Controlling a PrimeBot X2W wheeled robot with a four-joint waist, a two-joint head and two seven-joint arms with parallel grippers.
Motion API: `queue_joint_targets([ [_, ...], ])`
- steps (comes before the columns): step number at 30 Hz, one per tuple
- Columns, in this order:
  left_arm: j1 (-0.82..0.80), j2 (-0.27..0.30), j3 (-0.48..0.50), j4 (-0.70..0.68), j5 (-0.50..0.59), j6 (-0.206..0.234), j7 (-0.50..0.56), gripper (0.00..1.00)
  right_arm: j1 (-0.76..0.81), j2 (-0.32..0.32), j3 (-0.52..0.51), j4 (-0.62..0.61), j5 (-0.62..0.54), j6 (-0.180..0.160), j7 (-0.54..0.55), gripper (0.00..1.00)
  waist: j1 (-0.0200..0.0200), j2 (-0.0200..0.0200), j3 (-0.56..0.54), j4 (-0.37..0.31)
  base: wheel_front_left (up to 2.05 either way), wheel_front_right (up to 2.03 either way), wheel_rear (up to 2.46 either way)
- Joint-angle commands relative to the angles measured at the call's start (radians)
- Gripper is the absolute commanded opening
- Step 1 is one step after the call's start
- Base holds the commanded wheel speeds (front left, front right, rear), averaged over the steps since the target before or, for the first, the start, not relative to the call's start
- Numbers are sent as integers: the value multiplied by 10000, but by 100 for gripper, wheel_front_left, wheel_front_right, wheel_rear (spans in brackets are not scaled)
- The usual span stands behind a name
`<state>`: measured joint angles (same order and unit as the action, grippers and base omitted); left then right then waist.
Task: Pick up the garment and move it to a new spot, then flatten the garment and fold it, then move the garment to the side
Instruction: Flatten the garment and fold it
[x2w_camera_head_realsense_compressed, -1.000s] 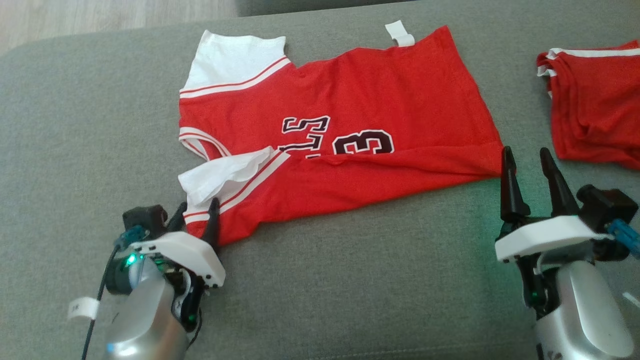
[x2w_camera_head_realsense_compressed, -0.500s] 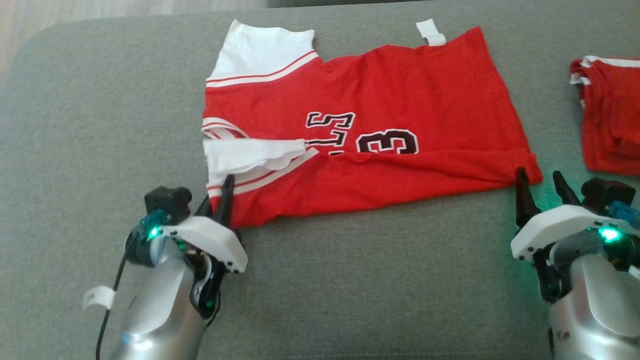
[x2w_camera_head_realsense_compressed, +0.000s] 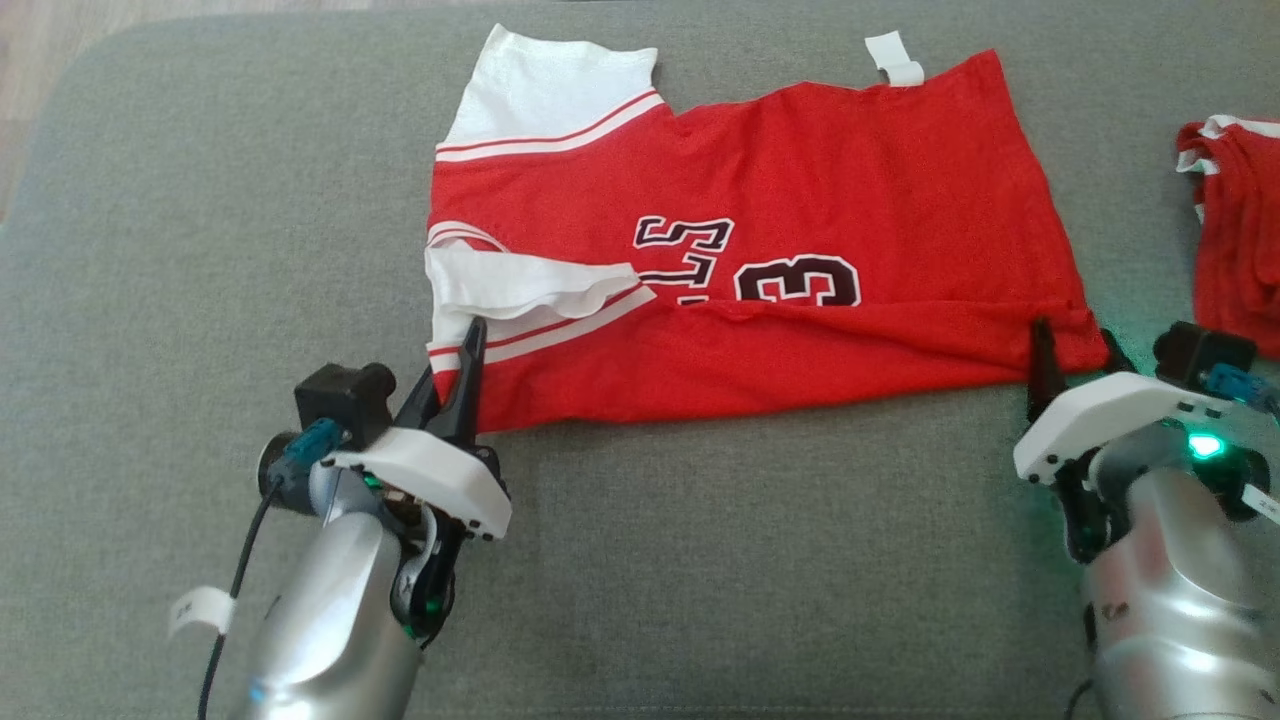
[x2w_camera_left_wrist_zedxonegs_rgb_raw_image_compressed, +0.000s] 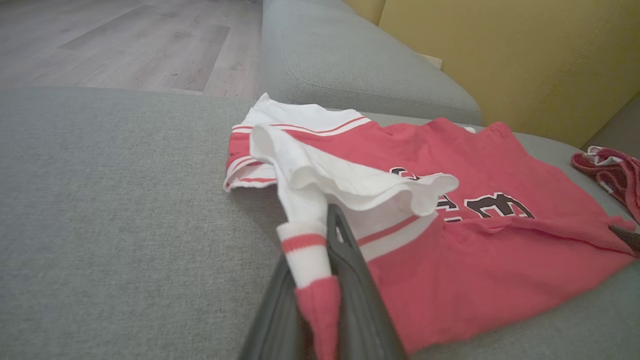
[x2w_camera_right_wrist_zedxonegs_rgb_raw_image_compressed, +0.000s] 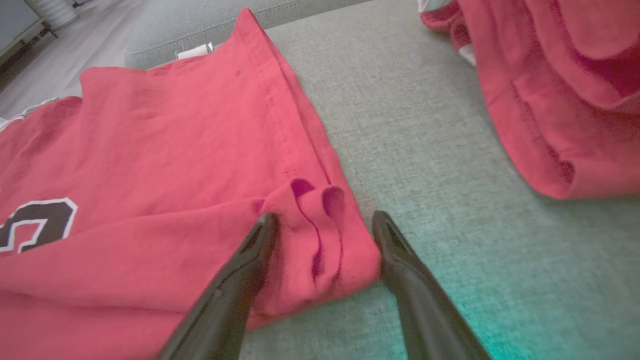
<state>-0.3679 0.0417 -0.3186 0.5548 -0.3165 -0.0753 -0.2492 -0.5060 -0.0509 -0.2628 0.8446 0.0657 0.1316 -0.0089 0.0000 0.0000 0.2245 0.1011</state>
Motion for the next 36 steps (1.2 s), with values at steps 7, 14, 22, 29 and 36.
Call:
queue_joint_targets([
  [7, 117, 326, 418, -229, 10, 202, -125, 0, -455, 7, 771, 450, 528, -9, -963, 0, 0, 0, -285, -319, 0, 0, 0],
  [14, 445, 515, 628, -247, 4, 262, -125, 0, -255, 7, 1009, 317, 1104, -9, -1470, 0, 0, 0, -801, -644, 0, 0, 0],
  [22, 759, 685, 726, -321, 35, 268, -125, 0, 430, 7, 1158, -528, 1700, -9, -1134, 0, 0, 0, -1310, -858, 0, 0, 0],
  [29, 1320, 862, 629, -391, 19, 240, -105, 0, 1982, 7, 1226, -2060, 2234, -9, 69, 0, 0, 0, -1912, -921, 0, 0, 0],
  [36, 2051, 1057, 457, -816, -35, 234, 235, 0, 3665, 7, 1267, -4146, 2762, -9, 1147, 0, 0, 0, -2091, -960, 0, 0, 0],
])
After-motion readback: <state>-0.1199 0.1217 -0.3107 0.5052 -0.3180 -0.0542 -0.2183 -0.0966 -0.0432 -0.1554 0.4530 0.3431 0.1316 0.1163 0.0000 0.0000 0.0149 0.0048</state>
